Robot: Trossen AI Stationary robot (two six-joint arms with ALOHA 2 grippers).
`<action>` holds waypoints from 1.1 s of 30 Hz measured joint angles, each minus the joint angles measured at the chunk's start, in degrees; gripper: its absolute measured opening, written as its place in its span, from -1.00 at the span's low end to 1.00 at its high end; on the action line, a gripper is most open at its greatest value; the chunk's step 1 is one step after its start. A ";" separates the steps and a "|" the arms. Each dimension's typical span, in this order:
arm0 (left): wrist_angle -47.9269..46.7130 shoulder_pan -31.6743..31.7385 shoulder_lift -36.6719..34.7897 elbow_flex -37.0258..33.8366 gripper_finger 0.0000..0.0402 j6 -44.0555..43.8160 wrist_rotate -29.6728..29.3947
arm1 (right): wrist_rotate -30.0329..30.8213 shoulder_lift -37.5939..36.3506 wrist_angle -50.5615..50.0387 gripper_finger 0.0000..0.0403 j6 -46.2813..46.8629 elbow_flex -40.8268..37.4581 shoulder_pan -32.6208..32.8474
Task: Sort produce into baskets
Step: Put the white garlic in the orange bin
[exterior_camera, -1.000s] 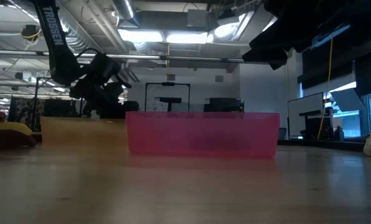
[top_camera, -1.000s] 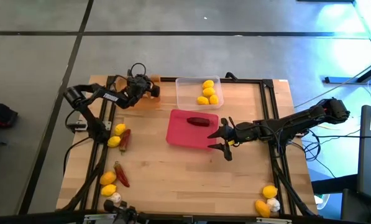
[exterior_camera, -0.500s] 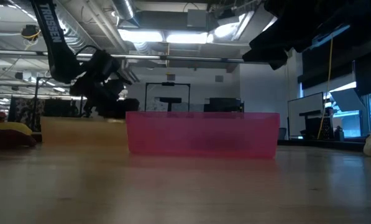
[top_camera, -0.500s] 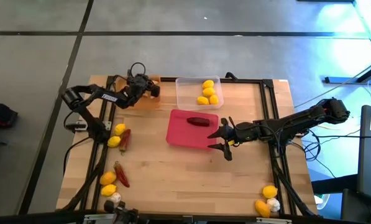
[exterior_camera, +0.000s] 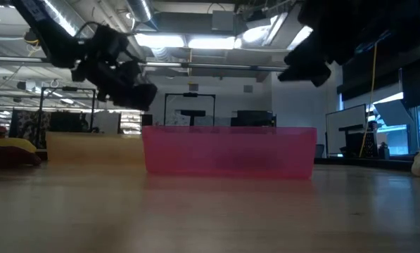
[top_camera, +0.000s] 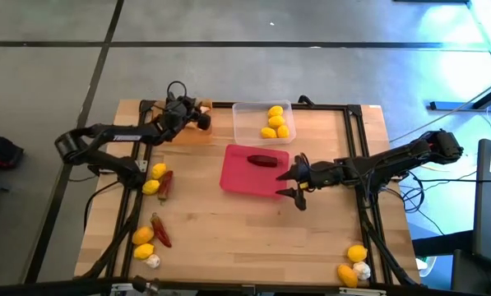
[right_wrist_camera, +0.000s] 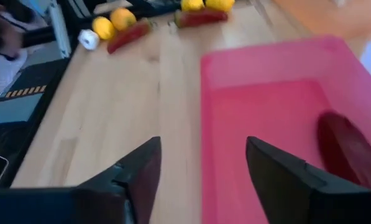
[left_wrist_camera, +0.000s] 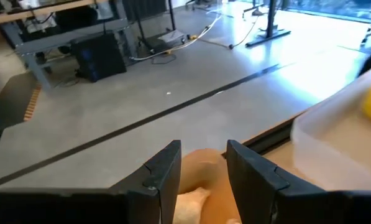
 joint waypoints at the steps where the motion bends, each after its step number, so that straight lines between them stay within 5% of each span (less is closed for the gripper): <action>1: -1.01 -0.55 -1.24 0.00 -0.38 -0.29 -0.02 | -0.02 -0.03 -1.12 0.24 0.04 0.02 -0.29; 8: -8.21 -6.01 -8.49 0.00 -0.38 -2.65 -0.02 | -0.93 -1.58 -23.17 0.45 0.21 4.79 -2.84; 20: -17.92 -18.73 -12.39 0.00 -0.38 -9.49 0.04 | -1.37 -1.66 -62.24 0.32 7.96 15.34 -4.78; 33: -18.79 -21.98 -12.37 0.00 -0.38 -9.39 0.02 | -1.83 -1.42 -70.73 0.25 22.41 6.00 -4.78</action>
